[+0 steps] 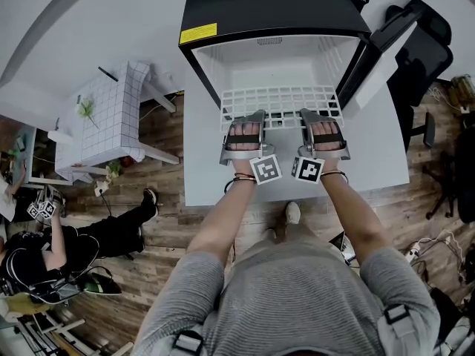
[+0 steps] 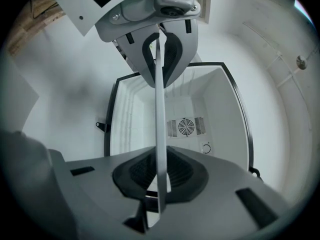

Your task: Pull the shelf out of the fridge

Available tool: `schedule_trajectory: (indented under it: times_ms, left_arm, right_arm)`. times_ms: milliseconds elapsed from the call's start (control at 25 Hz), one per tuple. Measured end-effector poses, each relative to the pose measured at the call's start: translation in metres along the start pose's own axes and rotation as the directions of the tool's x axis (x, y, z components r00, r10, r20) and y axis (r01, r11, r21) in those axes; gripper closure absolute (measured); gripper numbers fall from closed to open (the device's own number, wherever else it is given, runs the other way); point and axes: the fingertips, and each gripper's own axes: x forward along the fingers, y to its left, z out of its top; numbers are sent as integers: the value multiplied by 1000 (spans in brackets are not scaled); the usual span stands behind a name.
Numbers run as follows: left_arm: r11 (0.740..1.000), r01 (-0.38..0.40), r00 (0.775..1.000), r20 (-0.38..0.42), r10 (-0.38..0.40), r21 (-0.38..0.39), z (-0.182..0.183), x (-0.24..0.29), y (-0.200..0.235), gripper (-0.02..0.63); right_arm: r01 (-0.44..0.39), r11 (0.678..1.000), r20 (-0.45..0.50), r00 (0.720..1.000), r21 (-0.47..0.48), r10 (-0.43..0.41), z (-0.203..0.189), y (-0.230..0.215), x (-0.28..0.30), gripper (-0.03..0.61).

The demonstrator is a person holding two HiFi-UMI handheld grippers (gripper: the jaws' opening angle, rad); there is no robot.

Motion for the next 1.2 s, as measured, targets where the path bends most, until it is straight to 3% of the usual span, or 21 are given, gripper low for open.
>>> schedule_trajectory:
  times_ms: [120,240,440,600,720,800,1040,1120,1200]
  left_arm:
    - [999,36,999,21,-35,-11,3,-12,-11,578]
    - [993,91,995,42,-88,-74,6,-30,-26,578]
    - [986,58,997,54,-50,-154,5,-54,-16,578]
    - [974,71,997,49,-61,-215,1,-61,-9,578]
    - [973,68,997,41,-60,-220,-1,-64,-3,578]
    - [972,63,998,40,-55,-228,-2,-65,-2,577]
    - [945,70,997,4,-72,-319,-22,-66,-1,577]
    - [930,73,997,-1,-79,-361,-27,-69,-1,577]
    - [912,70,997,3,-75,-403,-30,-75,3,577]
  right_arm:
    - [-27,1000,7,1000,-2,27,0,10,-13,543]
    - [-50,999,24,998,8,50,4,14,-29,543]
    - [-62,997,37,997,-48,63,11,10,-49,541]
    - [-75,997,52,996,-8,75,19,-6,-53,535]
    - [-57,998,53,997,20,56,16,-18,-60,481]
    - [-50,997,68,997,51,46,16,-26,-68,432]
    - [-60,974,133,991,220,31,20,-43,-97,420]
    - [-80,952,166,986,294,31,22,-49,-108,420]
    - [-111,904,195,980,412,31,20,-55,-118,420]
